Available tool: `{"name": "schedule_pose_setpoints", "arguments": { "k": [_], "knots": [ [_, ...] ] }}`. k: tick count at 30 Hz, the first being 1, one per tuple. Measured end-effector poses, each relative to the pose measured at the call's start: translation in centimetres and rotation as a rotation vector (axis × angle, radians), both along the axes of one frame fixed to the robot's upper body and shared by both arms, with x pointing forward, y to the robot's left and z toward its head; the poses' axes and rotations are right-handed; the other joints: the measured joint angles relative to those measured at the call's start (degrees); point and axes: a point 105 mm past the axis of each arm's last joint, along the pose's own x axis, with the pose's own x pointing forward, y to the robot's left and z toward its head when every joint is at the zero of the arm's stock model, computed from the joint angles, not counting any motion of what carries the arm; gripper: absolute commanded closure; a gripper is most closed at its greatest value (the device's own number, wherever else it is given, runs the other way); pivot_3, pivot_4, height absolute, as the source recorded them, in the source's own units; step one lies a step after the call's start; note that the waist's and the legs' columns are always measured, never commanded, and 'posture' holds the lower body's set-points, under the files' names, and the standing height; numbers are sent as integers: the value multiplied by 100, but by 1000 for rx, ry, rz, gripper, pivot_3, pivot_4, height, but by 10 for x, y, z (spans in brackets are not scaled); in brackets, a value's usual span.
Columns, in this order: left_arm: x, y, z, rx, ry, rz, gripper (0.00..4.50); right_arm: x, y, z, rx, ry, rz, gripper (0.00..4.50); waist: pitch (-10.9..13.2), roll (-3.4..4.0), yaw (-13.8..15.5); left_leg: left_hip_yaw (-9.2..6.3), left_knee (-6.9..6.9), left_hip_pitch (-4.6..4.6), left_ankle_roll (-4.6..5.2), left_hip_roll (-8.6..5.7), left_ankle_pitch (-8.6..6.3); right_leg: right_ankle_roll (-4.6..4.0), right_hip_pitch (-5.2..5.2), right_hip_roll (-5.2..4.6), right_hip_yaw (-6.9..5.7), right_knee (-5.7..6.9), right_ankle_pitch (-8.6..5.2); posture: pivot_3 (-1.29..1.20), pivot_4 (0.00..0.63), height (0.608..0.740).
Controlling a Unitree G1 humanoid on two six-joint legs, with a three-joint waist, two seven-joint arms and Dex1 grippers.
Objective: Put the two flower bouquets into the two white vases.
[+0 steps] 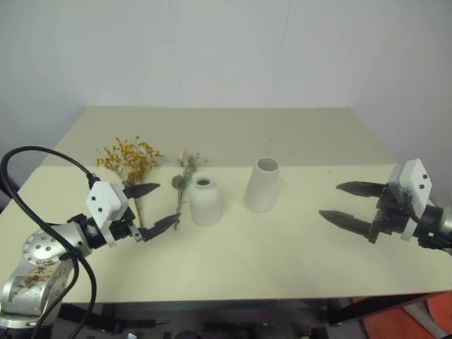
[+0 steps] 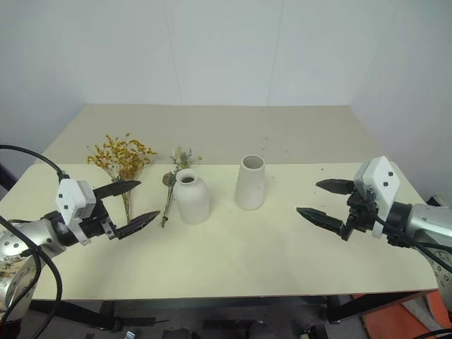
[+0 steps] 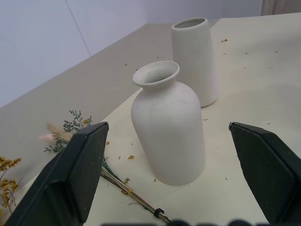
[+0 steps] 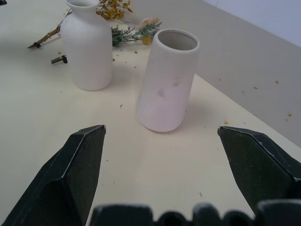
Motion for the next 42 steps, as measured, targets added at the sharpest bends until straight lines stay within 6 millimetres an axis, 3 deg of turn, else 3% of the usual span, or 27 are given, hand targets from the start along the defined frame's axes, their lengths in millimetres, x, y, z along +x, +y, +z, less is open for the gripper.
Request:
{"name": "schedule_pose_setpoints", "arguments": {
  "k": [8, 14, 17, 22, 30, 35, 42],
  "knots": [
    [4, 0, 9, -3, -34, 7, 0, 5, 11, 4, 4, -26, 62, 18, 0, 0, 5, 1, 1, 0, 0, 0, 0, 0, 1, 1, 0, 0, 0, 0, 150, 740],
    [29, 16, 20, -1, -78, 159, 0, 12, 29, 21, 12, -89, 134, 18, 0, 0, -3, 0, 2, 0, 0, 0, 0, 0, 0, 2, 0, 1, 1, 0, 150, 740],
    [46, 23, 25, -8, -74, 280, 0, 19, 46, 39, 10, -140, 190, 18, 1, 0, -16, -4, 1, 0, 0, 0, 0, 1, 0, 3, -1, 1, 2, 0, 150, 740],
    [67, 32, 22, -53, 64, 467, 0, 29, 57, 58, -19, -177, 238, 18, 1, -2, 11, -14, 2, -20, 0, -1, 0, 0, -14, 2, -10, 0, 2, 0, 150, 740],
    [83, 43, 16, -108, 327, 796, 0, 40, 63, 50, -29, -141, 275, 18, 2, -3, 21, -22, 6, -22, 0, -5, 0, 0, -12, -1, -18, 2, 3, 0, 150, 740],
    [90, 43, 6, -225, 565, 936, 0, 51, 63, 57, -53, -162, 284, 18, 3, -4, 5, -24, 5, -19, 0, -8, 0, -2, -14, -1, -19, 4, 4, 0, 150, 740],
    [95, 58, -11, -325, 679, 1126, 0, 66, 66, 55, -67, -157, 295, 18, 3, -4, 3, -27, 1, -22, -4, -10, 1, -6, -20, -9, -18, 6, 7, 0, 150, 740]
  ]
}}
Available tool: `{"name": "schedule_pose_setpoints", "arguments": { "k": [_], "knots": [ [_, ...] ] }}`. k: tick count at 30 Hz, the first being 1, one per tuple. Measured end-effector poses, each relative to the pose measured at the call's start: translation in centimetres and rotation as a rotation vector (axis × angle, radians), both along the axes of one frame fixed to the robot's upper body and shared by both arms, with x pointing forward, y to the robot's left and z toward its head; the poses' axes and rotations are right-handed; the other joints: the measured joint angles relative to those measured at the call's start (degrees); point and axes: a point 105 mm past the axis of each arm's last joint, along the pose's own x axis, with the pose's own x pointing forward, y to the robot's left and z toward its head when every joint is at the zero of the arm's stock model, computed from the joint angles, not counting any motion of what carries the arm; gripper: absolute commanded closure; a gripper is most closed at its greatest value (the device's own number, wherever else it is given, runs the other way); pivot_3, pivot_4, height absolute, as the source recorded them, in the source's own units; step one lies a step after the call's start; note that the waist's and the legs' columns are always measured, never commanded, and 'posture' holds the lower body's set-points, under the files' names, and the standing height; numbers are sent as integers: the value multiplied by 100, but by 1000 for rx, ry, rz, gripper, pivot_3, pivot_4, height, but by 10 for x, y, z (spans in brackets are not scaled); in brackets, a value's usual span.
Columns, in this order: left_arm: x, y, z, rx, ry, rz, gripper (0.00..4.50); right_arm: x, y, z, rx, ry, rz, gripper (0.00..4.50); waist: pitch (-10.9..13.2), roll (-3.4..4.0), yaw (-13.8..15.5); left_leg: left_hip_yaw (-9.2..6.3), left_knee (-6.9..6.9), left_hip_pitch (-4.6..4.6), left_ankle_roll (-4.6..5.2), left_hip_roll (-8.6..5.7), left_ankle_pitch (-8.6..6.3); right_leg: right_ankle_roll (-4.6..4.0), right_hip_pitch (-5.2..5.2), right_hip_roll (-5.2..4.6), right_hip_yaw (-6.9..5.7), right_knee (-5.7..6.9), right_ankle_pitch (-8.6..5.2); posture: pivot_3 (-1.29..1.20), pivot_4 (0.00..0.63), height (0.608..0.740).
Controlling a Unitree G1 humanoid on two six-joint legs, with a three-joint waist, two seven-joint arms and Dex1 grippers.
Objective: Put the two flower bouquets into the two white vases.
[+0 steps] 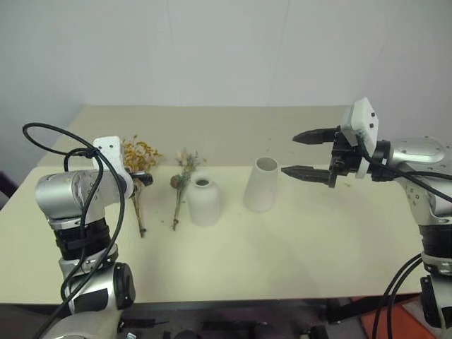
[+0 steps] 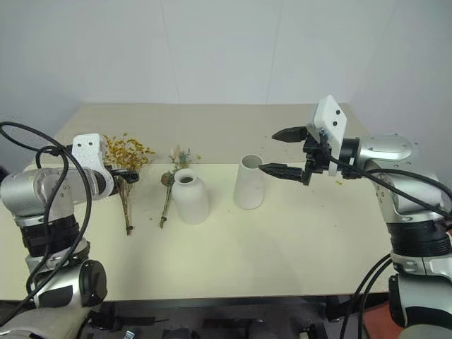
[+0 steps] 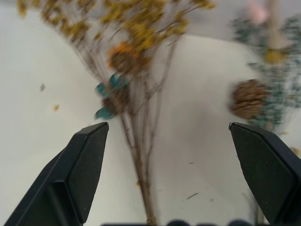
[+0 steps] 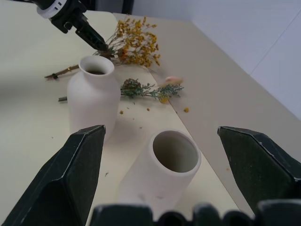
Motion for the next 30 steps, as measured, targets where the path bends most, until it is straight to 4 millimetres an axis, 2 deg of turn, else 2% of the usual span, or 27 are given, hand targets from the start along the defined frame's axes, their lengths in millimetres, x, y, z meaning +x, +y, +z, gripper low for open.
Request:
{"name": "schedule_pose_setpoints", "arguments": {
  "k": [3, 9, 18, 26, 30],
  "knots": [
    [0, 12, -11, -5, 71, 93, 0, 2, 2, -4, -3, 15, 12, 18, 0, 0, 13, -3, -1, -1, -1, -7, 0, 1, 0, -8, 0, 1, 0, 0, 150, 740],
    [4, 16, -36, -5, 247, 141, 0, 3, 2, -6, -14, 16, 19, 18, 0, 0, 24, -11, 0, -5, -3, -19, 1, 4, -1, -17, -4, 0, 2, 0, 150, 740],
    [11, 10, -41, -38, 376, 141, 0, 2, 3, -8, -12, 17, 25, 18, 0, 0, 23, -17, -2, -10, -4, -34, 1, 6, -5, -29, -5, 1, 3, 0, 150, 740],
    [16, 7, -25, -21, 332, 121, 0, -1, 1, -13, -10, 24, 21, 18, 0, 0, 14, -19, -3, -13, -5, -64, 2, 17, -9, -65, -12, 5, 2, 0, 150, 740],
    [17, 3, -25, -26, 323, 106, 0, -1, 1, -15, -9, 26, 20, 18, 0, 0, 27, -22, -2, -18, -5, -71, 2, 24, -9, -77, -15, 4, 3, 0, 150, 740]
  ]
}}
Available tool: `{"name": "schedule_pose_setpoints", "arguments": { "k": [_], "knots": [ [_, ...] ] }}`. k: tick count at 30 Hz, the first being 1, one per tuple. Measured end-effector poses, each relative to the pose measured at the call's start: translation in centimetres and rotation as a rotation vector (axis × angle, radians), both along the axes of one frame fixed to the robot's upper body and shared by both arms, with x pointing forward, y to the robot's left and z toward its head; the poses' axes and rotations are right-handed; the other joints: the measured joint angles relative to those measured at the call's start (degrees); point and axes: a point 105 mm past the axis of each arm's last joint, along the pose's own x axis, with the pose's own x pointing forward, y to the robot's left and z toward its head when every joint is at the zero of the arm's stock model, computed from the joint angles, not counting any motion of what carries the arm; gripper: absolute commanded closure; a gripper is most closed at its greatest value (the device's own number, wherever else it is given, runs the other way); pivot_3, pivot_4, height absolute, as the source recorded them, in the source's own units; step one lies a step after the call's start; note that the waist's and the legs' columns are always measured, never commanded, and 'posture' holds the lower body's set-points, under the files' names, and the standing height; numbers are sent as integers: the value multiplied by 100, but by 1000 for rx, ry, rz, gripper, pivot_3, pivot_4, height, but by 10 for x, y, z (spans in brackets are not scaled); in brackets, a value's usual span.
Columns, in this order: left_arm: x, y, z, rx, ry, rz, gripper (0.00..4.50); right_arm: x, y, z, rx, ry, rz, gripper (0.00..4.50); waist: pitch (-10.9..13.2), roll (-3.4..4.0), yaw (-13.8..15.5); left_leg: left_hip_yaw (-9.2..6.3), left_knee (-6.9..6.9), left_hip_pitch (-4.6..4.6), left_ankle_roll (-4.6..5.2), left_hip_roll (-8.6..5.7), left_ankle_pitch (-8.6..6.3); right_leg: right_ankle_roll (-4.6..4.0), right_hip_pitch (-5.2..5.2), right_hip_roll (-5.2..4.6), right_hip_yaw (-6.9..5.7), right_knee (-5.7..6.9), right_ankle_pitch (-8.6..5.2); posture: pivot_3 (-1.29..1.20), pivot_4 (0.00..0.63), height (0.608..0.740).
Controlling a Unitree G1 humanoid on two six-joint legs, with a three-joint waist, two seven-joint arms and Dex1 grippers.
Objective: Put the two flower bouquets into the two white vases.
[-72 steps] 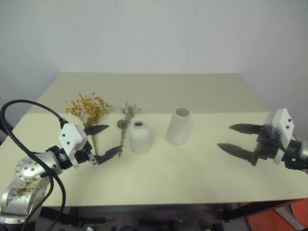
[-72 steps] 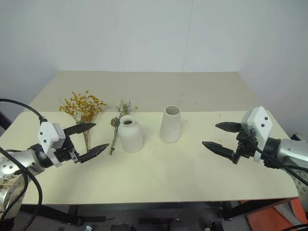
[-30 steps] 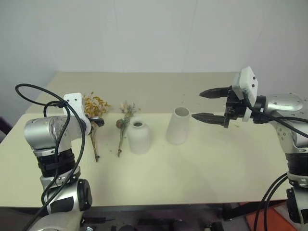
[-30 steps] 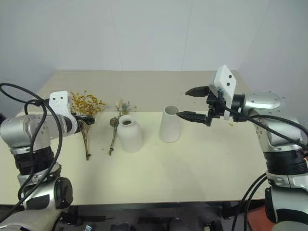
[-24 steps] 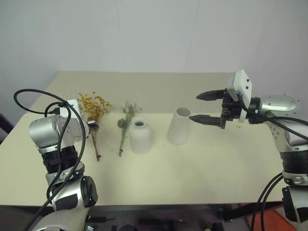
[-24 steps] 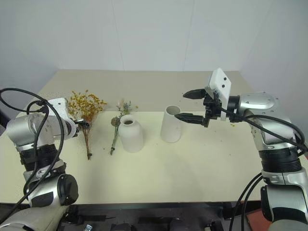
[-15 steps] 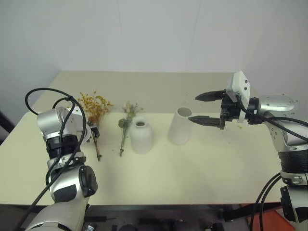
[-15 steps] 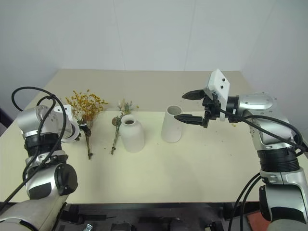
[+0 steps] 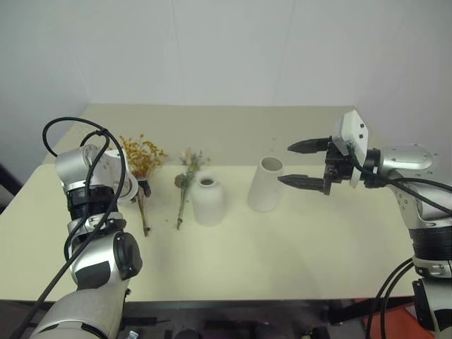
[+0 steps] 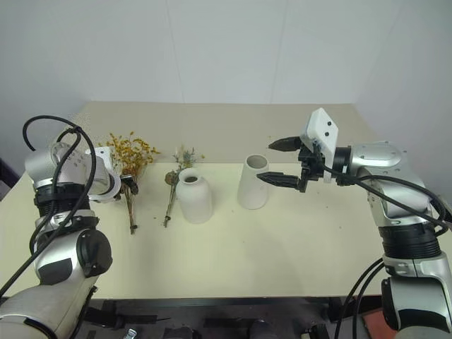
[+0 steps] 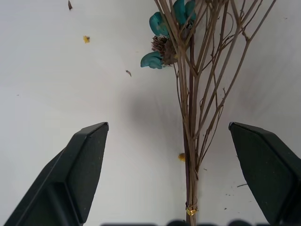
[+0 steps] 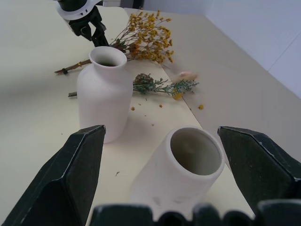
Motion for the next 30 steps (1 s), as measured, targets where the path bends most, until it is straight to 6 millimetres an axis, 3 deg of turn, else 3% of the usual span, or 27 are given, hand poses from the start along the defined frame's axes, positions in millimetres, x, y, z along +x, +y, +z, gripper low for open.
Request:
{"name": "schedule_pose_setpoints", "arguments": {
  "k": [6, 11, 14, 26, 30],
  "knots": [
    [-7, -10, -23, -40, 26, -23, 0, 0, 0, 0, 0, 1, 0, 18, 0, 0, 4, -37, 2, -7, 0, -1, 0, 2, -6, -7, -1, 1, 1, 0, 150, 740],
    [-12, -11, -26, -49, 29, -5, 0, 0, -1, -1, 1, 4, -1, 18, 0, 0, 9, -48, 3, -7, -2, -6, 1, 3, -6, -9, -3, 1, 2, 0, 150, 740],
    [-14, -11, -27, -41, 32, 4, 608, 1, -1, -1, 4, 8, -3, 0, 0, 0, 7, -50, 3, -7, -2, -7, 1, 3, -5, -9, -4, 0, 2, 0, 150, 740],
    [-15, -18, -28, -55, 42, -31, 4464, 1, -2, -1, 3, 8, -5, 0, 0, 0, 4, -41, 2, -6, -8, -11, 5, 3, -3, -9, -7, 0, 2, 0, 150, 740],
    [-15, -18, -28, -54, 45, -21, 4464, 0, -4, 0, -3, 5, -5, 0, 0, 0, 5, -30, 2, -6, -9, -11, 6, 3, -2, -9, -9, -2, 2, 0, 150, 740]
  ]
}}
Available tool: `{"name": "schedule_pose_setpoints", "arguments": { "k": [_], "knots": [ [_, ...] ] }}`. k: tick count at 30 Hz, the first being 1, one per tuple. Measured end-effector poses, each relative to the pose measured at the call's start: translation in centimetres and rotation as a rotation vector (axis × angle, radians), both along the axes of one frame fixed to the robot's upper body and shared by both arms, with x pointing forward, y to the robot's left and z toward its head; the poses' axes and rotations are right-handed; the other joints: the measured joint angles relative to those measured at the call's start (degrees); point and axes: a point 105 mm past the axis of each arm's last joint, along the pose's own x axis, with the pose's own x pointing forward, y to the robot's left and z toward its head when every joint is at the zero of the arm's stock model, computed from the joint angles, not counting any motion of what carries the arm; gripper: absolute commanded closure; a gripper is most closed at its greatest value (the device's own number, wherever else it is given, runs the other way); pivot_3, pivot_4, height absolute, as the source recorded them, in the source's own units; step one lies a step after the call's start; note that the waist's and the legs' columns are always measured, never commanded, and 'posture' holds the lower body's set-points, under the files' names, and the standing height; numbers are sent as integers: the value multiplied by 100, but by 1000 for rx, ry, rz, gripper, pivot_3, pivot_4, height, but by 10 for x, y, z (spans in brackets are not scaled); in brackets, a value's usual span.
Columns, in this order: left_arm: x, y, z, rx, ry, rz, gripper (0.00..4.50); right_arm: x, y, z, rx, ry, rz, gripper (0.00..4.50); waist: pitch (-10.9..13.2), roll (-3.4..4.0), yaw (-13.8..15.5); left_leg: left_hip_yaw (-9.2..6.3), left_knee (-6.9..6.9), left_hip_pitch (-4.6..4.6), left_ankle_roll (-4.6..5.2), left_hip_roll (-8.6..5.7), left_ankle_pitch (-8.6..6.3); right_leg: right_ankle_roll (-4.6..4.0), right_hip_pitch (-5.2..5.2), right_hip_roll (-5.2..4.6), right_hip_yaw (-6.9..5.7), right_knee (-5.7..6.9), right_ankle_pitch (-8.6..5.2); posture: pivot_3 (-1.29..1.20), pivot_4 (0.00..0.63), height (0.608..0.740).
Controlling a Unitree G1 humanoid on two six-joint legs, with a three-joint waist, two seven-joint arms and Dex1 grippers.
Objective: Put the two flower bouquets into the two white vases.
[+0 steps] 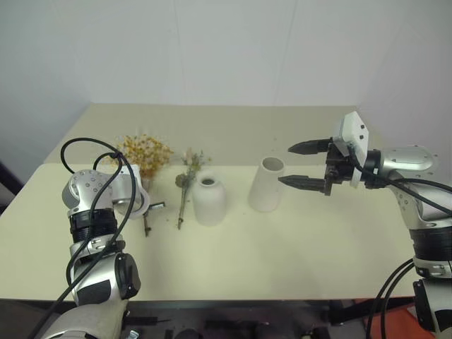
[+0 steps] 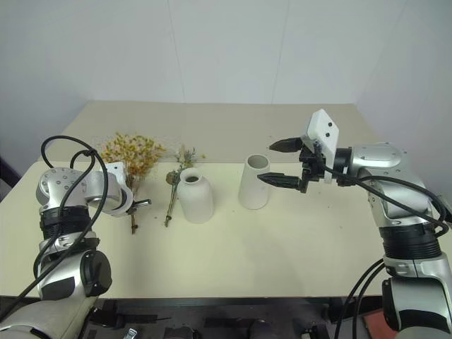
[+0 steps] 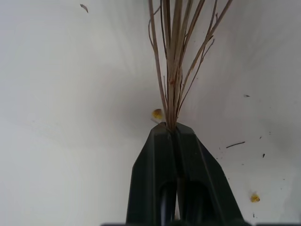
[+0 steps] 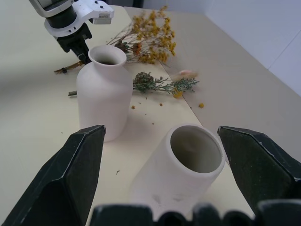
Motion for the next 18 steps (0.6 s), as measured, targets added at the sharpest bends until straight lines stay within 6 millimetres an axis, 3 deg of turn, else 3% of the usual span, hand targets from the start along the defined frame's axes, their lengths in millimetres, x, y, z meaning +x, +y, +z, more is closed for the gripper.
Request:
{"name": "schedule_pose_setpoints", "arguments": {
  "k": [5, 9, 18],
  "knots": [
    [0, 1, 4, 4, -21, 12, 4464, -5, -2, -1, -8, 16, 26, 0, 0, 0, -1, 14, 1, -3, -1, 0, 1, 0, 0, 0, -3, -1, 0, 0, 150, 740],
    [2, 2, 23, 21, -118, 33, 4464, -7, -1, -1, -6, 24, 41, 0, 0, 0, 6, 12, 0, -7, -3, 0, 2, 0, 0, 0, -6, -2, 0, 0, 150, 740],
    [5, -27, 108, 79, -531, -59, 4464, -8, 0, -2, -9, 29, 54, 0, 0, -1, 64, 13, 0, -10, -14, -1, 8, 0, 2, 0, -11, -5, 0, 0, 150, 740]
  ]
}}
